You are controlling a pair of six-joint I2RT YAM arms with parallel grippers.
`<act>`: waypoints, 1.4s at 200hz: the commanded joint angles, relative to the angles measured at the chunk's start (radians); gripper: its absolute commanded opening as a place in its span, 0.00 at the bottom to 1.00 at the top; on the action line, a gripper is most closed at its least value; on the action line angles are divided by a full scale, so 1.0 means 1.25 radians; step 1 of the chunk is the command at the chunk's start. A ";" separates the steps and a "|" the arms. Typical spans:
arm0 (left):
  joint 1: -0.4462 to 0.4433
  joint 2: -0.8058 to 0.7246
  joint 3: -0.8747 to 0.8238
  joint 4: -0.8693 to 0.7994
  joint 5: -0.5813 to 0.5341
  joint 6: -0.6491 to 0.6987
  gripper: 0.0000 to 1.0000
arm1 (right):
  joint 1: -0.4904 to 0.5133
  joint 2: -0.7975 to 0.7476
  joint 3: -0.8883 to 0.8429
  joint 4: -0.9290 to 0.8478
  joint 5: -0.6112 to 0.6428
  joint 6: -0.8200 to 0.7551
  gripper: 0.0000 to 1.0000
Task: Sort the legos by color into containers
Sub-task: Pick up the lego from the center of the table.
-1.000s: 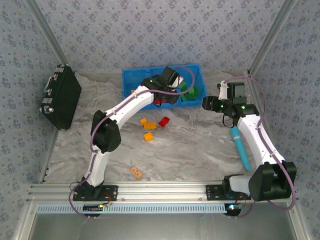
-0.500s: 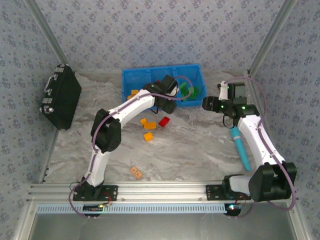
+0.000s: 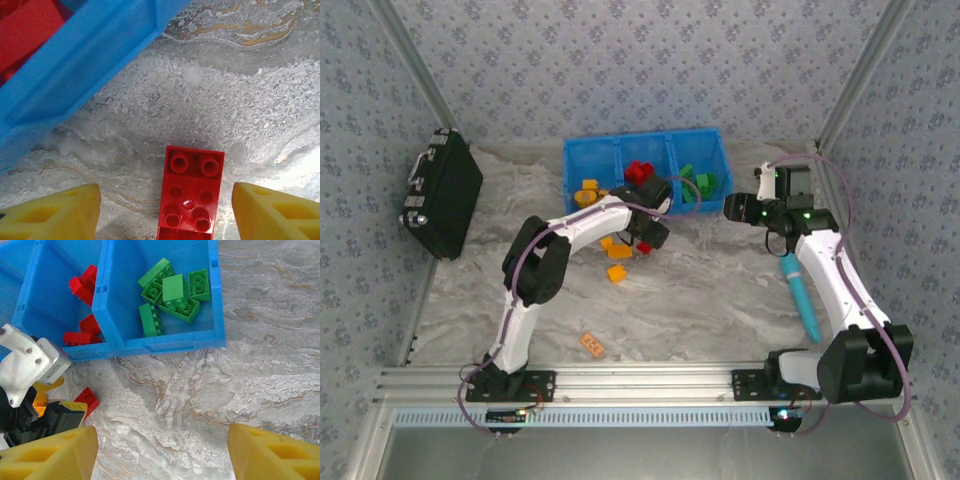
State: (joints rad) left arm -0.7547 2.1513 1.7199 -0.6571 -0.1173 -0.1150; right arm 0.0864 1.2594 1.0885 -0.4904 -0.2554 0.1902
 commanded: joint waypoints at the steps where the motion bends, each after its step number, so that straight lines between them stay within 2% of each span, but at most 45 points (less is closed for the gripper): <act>1: -0.003 0.018 -0.002 0.041 0.010 -0.016 0.70 | -0.005 0.006 -0.007 -0.013 -0.009 -0.004 0.71; 81: -0.009 0.032 -0.050 0.073 0.030 -0.049 0.68 | -0.005 0.030 -0.001 -0.008 -0.023 0.001 0.71; 103: -0.007 0.037 -0.058 0.071 0.023 -0.052 0.63 | -0.005 0.030 -0.002 -0.008 -0.022 0.001 0.71; 125: -0.009 0.043 -0.061 0.066 0.020 -0.060 0.50 | -0.005 0.030 -0.001 -0.008 -0.022 0.001 0.71; 149: -0.010 0.051 -0.066 0.066 0.019 -0.065 0.41 | -0.005 0.029 -0.002 -0.008 -0.023 0.002 0.71; 180: -0.012 0.053 -0.069 0.063 0.021 -0.069 0.33 | -0.005 0.027 -0.005 -0.008 -0.021 0.002 0.71; 229: -0.013 0.028 -0.072 0.047 -0.007 -0.077 0.24 | -0.005 0.032 -0.007 -0.004 -0.022 0.006 0.71; 280: -0.005 -0.028 0.037 0.009 -0.058 -0.045 0.22 | -0.003 0.011 -0.012 -0.031 -0.024 -0.004 0.72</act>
State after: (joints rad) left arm -0.7670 2.1822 1.6672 -0.5983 -0.1364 -0.1944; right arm 0.0864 1.2922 1.0885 -0.4953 -0.2703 0.1913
